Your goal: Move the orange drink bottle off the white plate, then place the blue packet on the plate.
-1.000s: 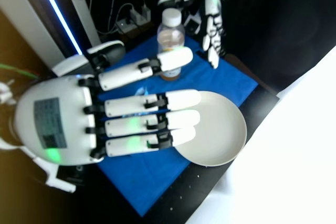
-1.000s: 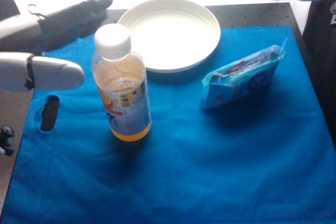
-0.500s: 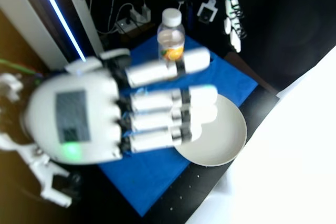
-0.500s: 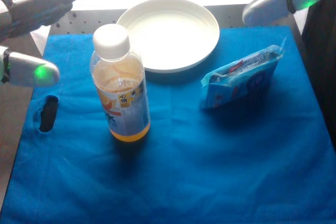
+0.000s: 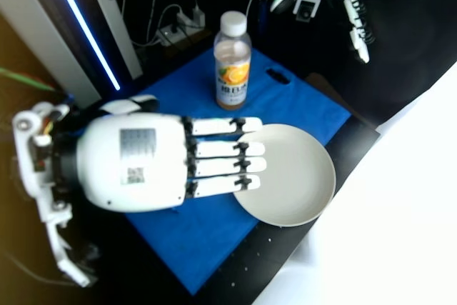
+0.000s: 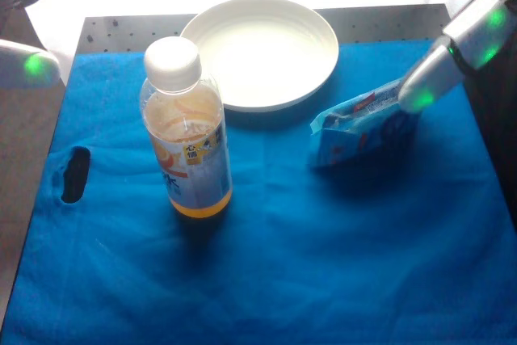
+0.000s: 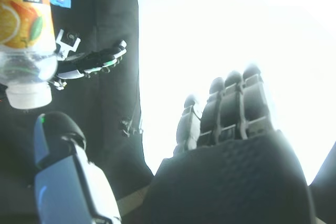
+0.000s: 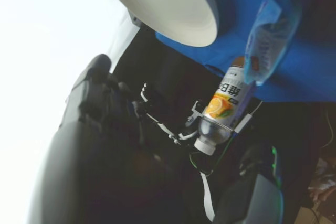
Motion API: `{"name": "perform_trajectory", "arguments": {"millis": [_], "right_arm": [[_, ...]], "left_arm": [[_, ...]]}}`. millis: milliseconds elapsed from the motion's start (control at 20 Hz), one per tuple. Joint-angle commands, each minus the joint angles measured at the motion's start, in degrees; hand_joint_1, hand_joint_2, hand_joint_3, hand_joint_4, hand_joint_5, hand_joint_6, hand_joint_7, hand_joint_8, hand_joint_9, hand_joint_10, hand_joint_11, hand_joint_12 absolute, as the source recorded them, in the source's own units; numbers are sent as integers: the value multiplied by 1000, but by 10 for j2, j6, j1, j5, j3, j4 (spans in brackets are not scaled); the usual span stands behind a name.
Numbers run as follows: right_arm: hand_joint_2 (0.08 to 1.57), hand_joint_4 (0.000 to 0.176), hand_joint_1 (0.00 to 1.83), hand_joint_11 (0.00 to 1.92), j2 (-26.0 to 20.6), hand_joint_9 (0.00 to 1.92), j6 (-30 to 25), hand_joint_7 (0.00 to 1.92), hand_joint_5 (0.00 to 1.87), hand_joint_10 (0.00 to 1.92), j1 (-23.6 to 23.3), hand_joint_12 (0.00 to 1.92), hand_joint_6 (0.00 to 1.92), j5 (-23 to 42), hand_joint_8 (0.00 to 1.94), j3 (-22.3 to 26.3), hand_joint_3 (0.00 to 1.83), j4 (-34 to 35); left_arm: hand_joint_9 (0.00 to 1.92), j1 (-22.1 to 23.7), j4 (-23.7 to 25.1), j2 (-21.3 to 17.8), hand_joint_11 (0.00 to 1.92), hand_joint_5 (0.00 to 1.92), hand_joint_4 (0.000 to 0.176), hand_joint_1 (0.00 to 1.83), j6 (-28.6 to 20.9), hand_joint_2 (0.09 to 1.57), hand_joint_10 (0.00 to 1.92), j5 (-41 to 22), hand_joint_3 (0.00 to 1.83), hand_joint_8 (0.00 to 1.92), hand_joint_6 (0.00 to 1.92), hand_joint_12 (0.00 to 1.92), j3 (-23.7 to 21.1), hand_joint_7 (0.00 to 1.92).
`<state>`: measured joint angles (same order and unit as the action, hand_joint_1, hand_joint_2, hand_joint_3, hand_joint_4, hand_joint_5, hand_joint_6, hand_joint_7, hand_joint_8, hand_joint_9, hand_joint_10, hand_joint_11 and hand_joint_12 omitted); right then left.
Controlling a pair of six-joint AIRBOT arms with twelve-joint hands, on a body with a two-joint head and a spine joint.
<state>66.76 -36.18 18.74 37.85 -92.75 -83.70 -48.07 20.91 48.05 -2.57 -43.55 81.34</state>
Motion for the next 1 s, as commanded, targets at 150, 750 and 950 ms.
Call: {"name": "perform_trajectory", "arguments": {"millis": [150, 750, 950], "right_arm": [[549, 126, 578, 0, 2, 0, -27, 3, 62, 0, -8, 0, 6, -3, 0, 10, 0, -21], [714, 68, 686, 71, 26, 142, -29, 283, 369, 1, 48, 92, 13, -50, 10, -2, 9, -56], [719, 80, 650, 142, 39, 196, -29, 325, 394, 6, 59, 147, 3, -56, 4, -11, 2, -56]], "left_arm": [[0, 7, -30, -3, 0, 0, 176, 631, -2, 763, 0, -46, 25, 0, 0, 0, 0, 0], [0, 7, -31, -3, 0, 0, 175, 603, -2, 778, 0, -55, 2, 0, 0, 0, -3, 0], [0, 6, -30, 1, 0, 0, 166, 580, -2, 744, 0, -58, 0, 0, 0, 0, -4, 0]]}}
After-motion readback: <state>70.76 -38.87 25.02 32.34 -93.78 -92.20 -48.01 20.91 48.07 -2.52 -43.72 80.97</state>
